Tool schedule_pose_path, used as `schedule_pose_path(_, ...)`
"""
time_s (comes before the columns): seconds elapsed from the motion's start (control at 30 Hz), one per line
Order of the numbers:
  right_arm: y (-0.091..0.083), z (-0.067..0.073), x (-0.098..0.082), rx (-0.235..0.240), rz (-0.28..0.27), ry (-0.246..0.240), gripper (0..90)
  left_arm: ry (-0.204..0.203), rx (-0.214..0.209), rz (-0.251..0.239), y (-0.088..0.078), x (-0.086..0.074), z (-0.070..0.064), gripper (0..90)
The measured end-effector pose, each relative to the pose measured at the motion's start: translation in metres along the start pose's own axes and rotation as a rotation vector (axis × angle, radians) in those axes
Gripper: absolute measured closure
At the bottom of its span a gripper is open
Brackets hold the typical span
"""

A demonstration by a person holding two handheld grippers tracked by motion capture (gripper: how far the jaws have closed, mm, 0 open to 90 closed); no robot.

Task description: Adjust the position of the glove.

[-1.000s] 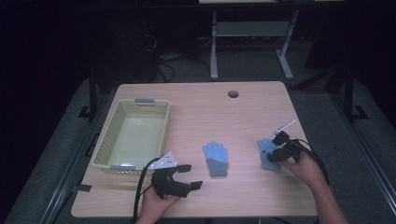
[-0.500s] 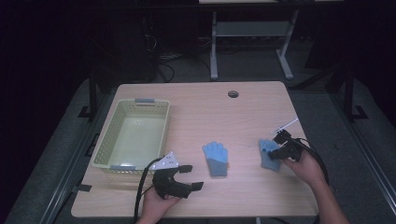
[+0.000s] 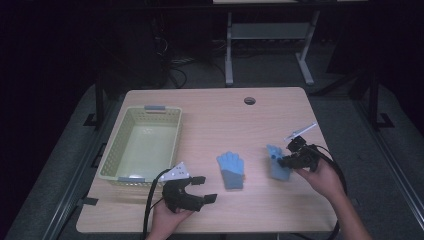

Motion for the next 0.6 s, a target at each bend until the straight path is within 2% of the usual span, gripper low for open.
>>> schedule_pose_path(0.07,0.000,0.008,0.006,0.004,-0.002,-0.034,80.8,0.001,0.001,0.008,0.001,-0.001,0.000,19.5)
schedule_pose_path(0.17,0.000,0.021,0.015,0.038,-0.018,-0.056,80.7,0.010,0.000,0.009,0.002,-0.001,-0.002,19.6)
schedule_pose_path(0.2,0.000,0.021,0.015,0.038,-0.018,-0.056,80.7,0.010,0.000,0.009,0.002,-0.001,-0.002,19.7)
schedule_pose_path(0.23,0.001,0.030,0.020,0.056,-0.022,-0.079,80.7,0.022,0.000,0.005,0.002,0.000,-0.003,19.7)
schedule_pose_path(0.27,0.001,0.030,0.020,0.056,-0.022,-0.079,80.7,0.022,0.000,0.005,0.002,0.000,-0.003,19.7)
schedule_pose_path(0.3,0.003,0.037,0.025,0.061,-0.017,-0.107,80.6,0.026,0.005,0.004,0.001,0.000,-0.003,19.7)
schedule_pose_path(0.37,0.005,0.042,0.029,0.065,-0.010,-0.126,80.6,0.020,0.002,0.008,0.000,0.000,-0.002,19.7)
schedule_pose_path(0.47,0.007,0.047,0.032,0.068,-0.009,-0.133,80.5,0.019,0.001,0.008,0.000,0.000,-0.002,19.7)
schedule_pose_path(0.6,0.012,0.059,0.039,0.088,-0.011,-0.154,80.5,0.015,-0.002,0.005,0.001,0.000,-0.002,19.6)
Point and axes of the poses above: each handheld gripper's, and its own axes: y roughly forward along the jaws, x roughly out of its top, z roughly to its left, the point moved 4 cm from there along y, roughly forward along the jaws, and after that the axes turned 5 degrees about y, right-handed, at the moved point
